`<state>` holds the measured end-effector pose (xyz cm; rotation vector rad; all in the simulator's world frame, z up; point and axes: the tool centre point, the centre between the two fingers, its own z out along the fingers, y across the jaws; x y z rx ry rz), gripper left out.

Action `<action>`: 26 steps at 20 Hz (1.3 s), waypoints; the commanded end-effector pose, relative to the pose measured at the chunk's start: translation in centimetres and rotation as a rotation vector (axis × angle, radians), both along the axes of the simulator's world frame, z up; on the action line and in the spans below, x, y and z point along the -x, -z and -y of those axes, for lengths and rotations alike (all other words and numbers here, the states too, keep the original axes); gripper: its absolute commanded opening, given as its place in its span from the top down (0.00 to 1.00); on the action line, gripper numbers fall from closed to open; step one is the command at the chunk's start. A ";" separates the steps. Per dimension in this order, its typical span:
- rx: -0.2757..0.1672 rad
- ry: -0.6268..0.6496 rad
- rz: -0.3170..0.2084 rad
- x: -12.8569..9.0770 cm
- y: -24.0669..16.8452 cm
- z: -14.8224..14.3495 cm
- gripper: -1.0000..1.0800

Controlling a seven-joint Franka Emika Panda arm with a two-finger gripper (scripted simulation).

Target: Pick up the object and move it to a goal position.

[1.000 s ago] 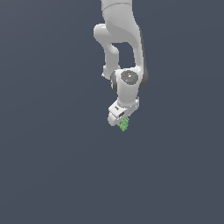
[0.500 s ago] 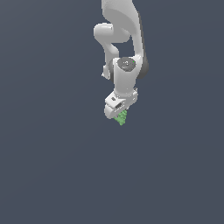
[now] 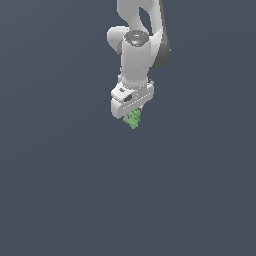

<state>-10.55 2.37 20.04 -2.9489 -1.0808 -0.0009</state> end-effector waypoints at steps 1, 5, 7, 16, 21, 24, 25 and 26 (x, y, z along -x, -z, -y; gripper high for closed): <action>-0.002 0.000 0.000 0.6 -2.6 0.8 1.00; -0.003 -0.001 0.000 1.6 -6.7 2.1 1.00; -0.003 -0.001 0.000 2.0 -8.7 2.7 1.00; -0.002 0.001 0.000 3.7 -16.7 5.4 1.00; -0.001 0.002 0.000 4.2 -19.7 6.4 1.00; 0.001 0.002 0.000 4.3 -20.8 6.8 1.00; 0.001 0.002 0.000 4.4 -21.1 6.9 1.00; 0.001 0.002 0.000 4.4 -21.3 7.0 1.00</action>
